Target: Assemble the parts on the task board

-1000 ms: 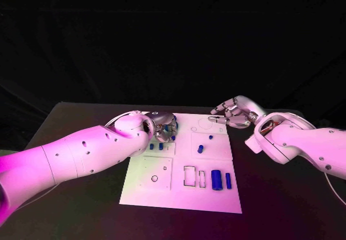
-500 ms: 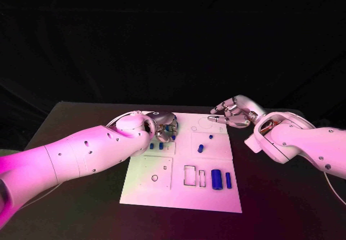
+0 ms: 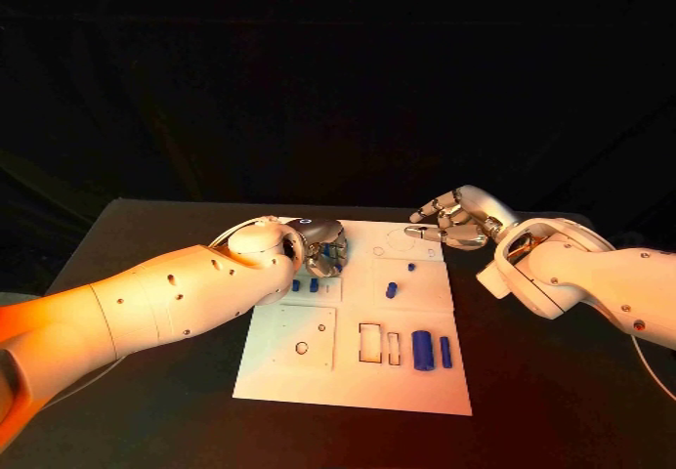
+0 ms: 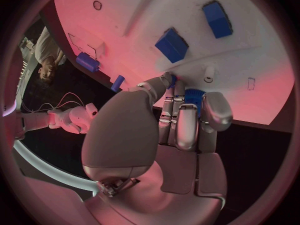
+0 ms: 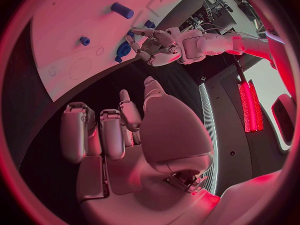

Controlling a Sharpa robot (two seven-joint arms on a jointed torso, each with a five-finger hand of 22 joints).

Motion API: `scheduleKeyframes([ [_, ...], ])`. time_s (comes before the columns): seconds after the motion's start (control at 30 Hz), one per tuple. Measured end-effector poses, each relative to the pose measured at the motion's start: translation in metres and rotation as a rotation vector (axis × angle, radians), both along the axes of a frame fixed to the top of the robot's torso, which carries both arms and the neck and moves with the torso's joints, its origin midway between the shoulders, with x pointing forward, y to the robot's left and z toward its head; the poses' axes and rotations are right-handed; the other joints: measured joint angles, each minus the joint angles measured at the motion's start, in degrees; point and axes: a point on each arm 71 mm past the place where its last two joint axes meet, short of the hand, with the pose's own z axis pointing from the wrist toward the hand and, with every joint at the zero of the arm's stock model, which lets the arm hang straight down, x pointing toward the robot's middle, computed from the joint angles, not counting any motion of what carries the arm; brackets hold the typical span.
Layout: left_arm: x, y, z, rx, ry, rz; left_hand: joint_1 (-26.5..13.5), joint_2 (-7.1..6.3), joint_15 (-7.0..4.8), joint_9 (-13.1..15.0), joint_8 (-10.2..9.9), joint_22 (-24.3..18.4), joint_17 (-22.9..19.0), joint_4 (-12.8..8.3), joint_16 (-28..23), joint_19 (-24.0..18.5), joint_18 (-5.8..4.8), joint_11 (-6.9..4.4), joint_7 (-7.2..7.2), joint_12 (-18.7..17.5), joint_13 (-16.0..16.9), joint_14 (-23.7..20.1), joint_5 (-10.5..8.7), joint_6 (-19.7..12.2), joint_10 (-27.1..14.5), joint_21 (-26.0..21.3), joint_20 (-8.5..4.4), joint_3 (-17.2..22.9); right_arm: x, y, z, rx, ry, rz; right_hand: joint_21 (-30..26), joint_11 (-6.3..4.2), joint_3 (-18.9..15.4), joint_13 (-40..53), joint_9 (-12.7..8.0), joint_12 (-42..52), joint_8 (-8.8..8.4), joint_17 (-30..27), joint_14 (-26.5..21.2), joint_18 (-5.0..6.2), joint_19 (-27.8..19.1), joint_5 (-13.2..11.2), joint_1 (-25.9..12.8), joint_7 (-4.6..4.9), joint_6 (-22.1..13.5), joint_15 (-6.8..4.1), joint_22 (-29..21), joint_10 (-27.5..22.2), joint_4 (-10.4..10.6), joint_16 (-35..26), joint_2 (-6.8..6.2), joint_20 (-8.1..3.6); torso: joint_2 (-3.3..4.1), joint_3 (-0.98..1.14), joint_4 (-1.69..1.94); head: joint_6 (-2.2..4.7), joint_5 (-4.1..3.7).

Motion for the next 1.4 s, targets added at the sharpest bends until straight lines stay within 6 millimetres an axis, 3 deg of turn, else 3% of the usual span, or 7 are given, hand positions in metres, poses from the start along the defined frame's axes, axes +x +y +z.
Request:
scheduleKeyframes([
  [0.3, 0.000, 0.000, 0.000, -0.002, 0.003, 0.000, 0.9, 0.88, -0.44, -0.1, -0.5, 1.6, 0.3, -1.8, 0.6, 0.4, -0.01, -0.30, 0.05, -1.3, -0.1, 0.0, -0.21, 2.1, 2.5, 1.1, -0.36, 1.8, 0.000, 0.000, 0.000, 0.000, 0.000, 0.000, 0.0, 0.00, 0.0, 0.1, 0.0, 0.0, 0.00, 0.0, 0.0, 0.00, 0.0, 0.0, 0.0, 0.00, 0.0, 0.00, 0.0, 0.0, 0.0, 0.0, 0.00, 0.00, -0.03, -0.01, 0.01, -0.03, -0.02],
  [0.83, -0.005, 0.008, 0.006, -0.042, 0.002, 0.007, 1.0, 1.00, -0.44, -0.4, -0.9, 2.3, 0.1, -2.6, 0.6, 0.4, 0.00, -0.01, 0.29, -2.7, -0.2, 0.0, -0.24, 2.3, 3.0, 1.8, -0.36, 1.9, 0.001, -0.001, 0.000, -0.001, -0.001, -0.003, 0.0, 0.00, 0.0, 0.1, 0.0, 0.0, 0.00, 0.0, 0.0, 0.00, 0.0, 0.0, 0.0, 0.00, 0.0, 0.00, 0.0, 0.0, 0.0, 0.0, 0.00, 0.00, -0.12, -0.04, 0.12, 0.29, -0.10],
  [1.13, -0.011, 0.032, 0.027, -0.097, -0.007, 0.035, 0.5, 0.49, -0.43, -0.6, -1.2, 2.8, -0.1, -2.6, 0.6, 0.8, 0.01, -0.12, 0.19, -3.3, -0.2, 0.0, -0.32, 2.6, 3.6, 2.2, -0.35, 1.9, 0.001, -0.004, 0.000, -0.003, -0.001, -0.010, 0.0, 0.00, 0.0, 0.1, 0.0, 0.0, 0.00, 0.0, 0.0, 0.00, 0.0, 0.0, 0.0, 0.00, 0.0, 0.00, 0.0, 0.0, 0.0, 0.0, 0.00, 0.00, -0.17, 0.00, 0.22, 0.32, 0.02],
  [1.4, -0.010, 0.050, 0.029, -0.103, 0.010, 0.078, -0.1, 0.47, -0.43, -0.7, -1.3, 2.9, -0.3, -2.6, 0.6, 0.8, 0.00, -0.19, 0.29, -3.5, -0.2, 0.0, -0.32, 2.7, 3.6, 2.2, -0.35, 1.9, 0.001, -0.004, 0.000, -0.003, -0.001, -0.010, 0.0, 0.00, 0.0, 0.1, 0.0, 0.0, 0.00, 0.0, 0.0, 0.00, 0.0, 0.0, 0.0, 0.00, 0.0, 0.00, 0.0, 0.0, 0.0, 0.0, 0.00, 0.00, -0.25, -0.03, 0.41, 0.33, 0.09],
])
